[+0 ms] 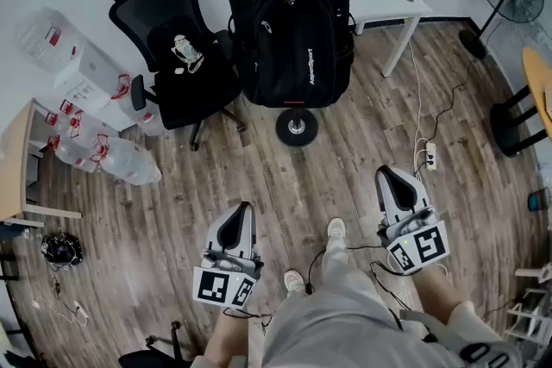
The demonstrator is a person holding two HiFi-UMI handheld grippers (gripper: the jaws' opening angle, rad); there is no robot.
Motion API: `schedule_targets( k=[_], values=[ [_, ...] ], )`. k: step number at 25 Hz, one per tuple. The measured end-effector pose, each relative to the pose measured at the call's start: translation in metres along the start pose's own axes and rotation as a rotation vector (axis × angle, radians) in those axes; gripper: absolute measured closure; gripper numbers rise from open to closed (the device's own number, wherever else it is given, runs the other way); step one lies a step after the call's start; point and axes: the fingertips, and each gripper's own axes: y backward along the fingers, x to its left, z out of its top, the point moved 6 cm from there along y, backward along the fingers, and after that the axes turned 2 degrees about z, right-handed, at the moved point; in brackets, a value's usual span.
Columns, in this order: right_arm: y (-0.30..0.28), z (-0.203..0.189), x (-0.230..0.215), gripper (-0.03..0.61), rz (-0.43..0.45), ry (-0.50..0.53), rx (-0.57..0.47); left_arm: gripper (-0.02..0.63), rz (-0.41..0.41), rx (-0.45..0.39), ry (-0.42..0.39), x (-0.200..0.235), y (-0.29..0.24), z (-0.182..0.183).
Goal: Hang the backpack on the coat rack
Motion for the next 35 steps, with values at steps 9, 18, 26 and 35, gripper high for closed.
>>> schedule_targets(
  k=[9, 18, 26, 35],
  values=[
    [0.090, 0.000, 0.099, 0.551, -0.130, 0.047, 0.062, 0.606, -0.133, -0.017, 0.085, -0.001, 0.090, -0.016],
    [0.111, 0.028, 0.132, 0.551, -0.167, 0.104, 0.038, 0.606, -0.142, -0.121, 0.077, -0.005, 0.115, 0.003],
    [0.157, 0.027, 0.111, 0.551, -0.243, 0.058, 0.007, 0.605, -0.103, -0.115, 0.029, -0.021, 0.125, 0.007],
    [0.192, 0.026, 0.071, 0.551, -0.208, 0.003, -0.072, 0.606, -0.056, -0.101, -0.052, -0.080, 0.130, 0.018]
  ],
)
